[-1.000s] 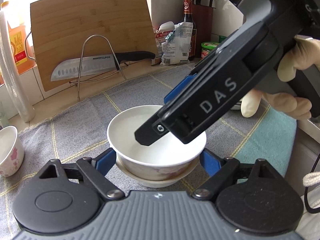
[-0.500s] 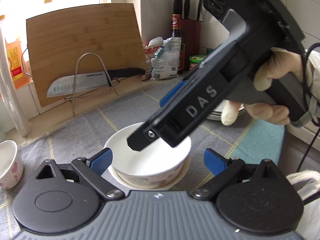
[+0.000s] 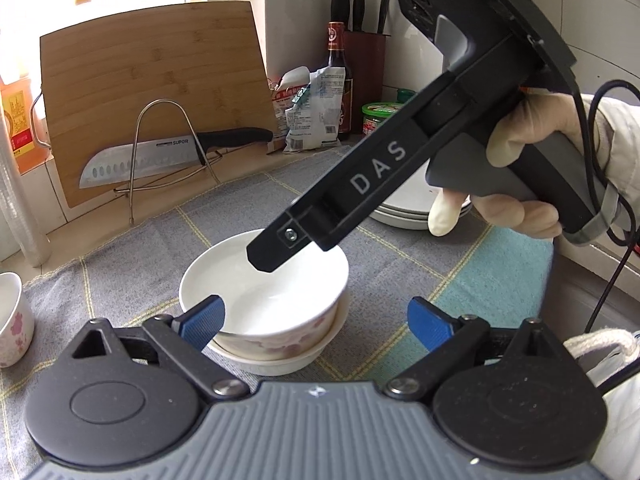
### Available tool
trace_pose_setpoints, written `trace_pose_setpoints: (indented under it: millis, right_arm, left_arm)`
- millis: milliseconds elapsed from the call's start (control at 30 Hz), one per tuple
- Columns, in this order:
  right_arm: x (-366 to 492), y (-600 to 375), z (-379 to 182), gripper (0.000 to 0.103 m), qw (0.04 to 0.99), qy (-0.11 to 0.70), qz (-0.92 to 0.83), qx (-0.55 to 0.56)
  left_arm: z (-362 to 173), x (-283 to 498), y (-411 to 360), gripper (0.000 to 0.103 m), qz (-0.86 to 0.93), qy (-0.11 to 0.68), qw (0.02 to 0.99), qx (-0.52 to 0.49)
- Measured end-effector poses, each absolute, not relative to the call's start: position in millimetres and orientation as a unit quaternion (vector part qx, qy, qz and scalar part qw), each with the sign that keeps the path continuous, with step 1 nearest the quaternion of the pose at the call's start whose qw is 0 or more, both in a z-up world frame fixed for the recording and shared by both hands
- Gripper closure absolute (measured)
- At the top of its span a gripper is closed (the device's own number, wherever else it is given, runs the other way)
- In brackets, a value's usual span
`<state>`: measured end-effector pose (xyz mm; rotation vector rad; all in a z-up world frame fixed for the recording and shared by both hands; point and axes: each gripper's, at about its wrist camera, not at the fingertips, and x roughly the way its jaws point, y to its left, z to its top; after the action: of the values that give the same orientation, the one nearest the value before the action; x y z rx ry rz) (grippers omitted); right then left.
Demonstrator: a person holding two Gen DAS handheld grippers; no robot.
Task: Organize plates and bowls
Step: 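Lower the pink-flower bowl into the plain bowl and open the right gripper, then move the right gripper away from the bowl stack toward the last bowl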
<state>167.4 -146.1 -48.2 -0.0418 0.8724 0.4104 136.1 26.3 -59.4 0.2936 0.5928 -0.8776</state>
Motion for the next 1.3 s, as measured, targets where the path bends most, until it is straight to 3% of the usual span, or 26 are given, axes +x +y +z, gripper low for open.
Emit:
trace_pose_setpoints:
  millis: [533, 1000, 1300]
  right_arm:
    - [164, -157, -44, 0.0, 0.883, 0.392, 0.257, -0.037]
    - [166, -24, -23, 0.0, 0.909, 0.354, 0.209, -0.069]
    - [193, 71, -52, 0.0, 0.904, 0.379, 0.185, -0.073]
  left_arm:
    - [-42, 126, 39, 0.004, -0.287, 0.291, 0.907, 0.102]
    - [-57, 175, 203, 0.002, -0.231, 0.295, 0.924, 0.079]
    - [-66, 214, 278, 0.001, -0.214, 0.297, 0.926, 0.094]
